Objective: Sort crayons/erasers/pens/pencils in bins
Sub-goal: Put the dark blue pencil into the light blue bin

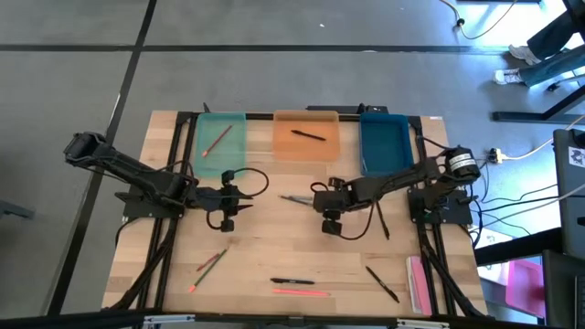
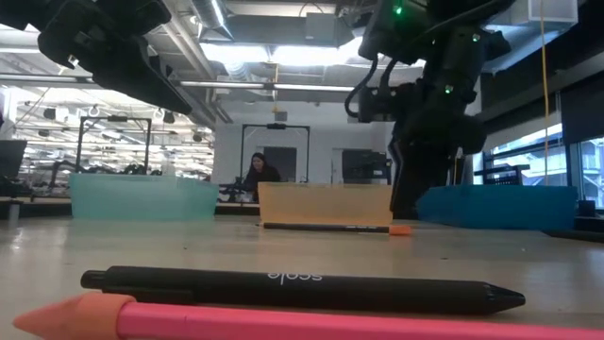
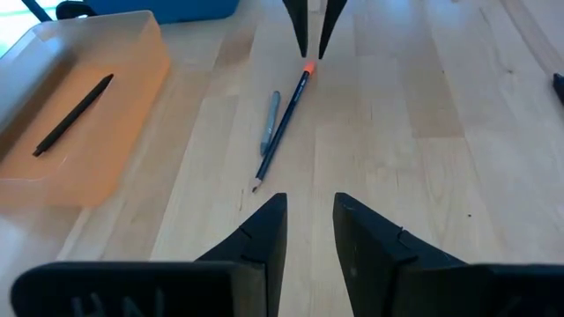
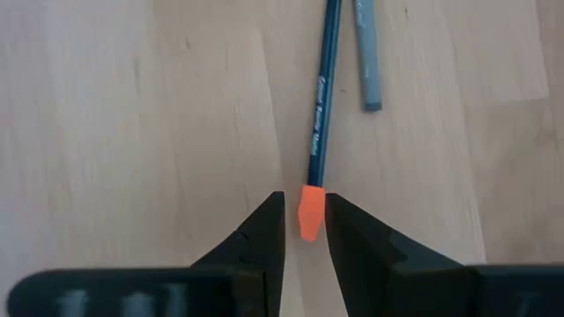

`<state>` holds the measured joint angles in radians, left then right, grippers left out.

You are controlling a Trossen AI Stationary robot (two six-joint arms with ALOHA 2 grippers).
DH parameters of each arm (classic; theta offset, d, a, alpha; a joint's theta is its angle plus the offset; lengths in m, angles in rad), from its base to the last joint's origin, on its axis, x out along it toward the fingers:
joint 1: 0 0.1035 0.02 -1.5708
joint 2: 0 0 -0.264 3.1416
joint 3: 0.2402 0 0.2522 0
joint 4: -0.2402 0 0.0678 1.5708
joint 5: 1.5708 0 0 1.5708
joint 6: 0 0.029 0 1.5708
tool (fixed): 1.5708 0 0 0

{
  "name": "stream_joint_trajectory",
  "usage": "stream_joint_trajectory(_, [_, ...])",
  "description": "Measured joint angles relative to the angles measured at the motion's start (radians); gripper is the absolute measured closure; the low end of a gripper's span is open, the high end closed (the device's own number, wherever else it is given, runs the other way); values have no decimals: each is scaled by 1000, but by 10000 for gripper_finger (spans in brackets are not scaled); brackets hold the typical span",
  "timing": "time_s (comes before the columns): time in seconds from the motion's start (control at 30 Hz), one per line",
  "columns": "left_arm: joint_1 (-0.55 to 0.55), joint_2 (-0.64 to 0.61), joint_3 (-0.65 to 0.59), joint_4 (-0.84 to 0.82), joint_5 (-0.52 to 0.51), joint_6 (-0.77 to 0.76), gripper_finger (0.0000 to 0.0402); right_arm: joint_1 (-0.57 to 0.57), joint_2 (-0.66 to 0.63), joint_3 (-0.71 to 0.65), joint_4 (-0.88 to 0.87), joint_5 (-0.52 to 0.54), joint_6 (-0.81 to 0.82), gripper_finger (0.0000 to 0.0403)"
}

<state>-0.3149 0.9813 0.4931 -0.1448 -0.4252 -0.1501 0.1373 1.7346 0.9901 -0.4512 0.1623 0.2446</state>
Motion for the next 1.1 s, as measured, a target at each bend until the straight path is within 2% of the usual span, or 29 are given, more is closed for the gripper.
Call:
stream_joint_trajectory(0.57, [0, 0, 0, 1, 0, 3, 314, -7, 73, 1, 19, 3, 11, 315])
stream_joint_trajectory(1.1, [0, 0, 0, 1, 0, 3, 314, -7, 85, 3, 18, 5, 33, 318])
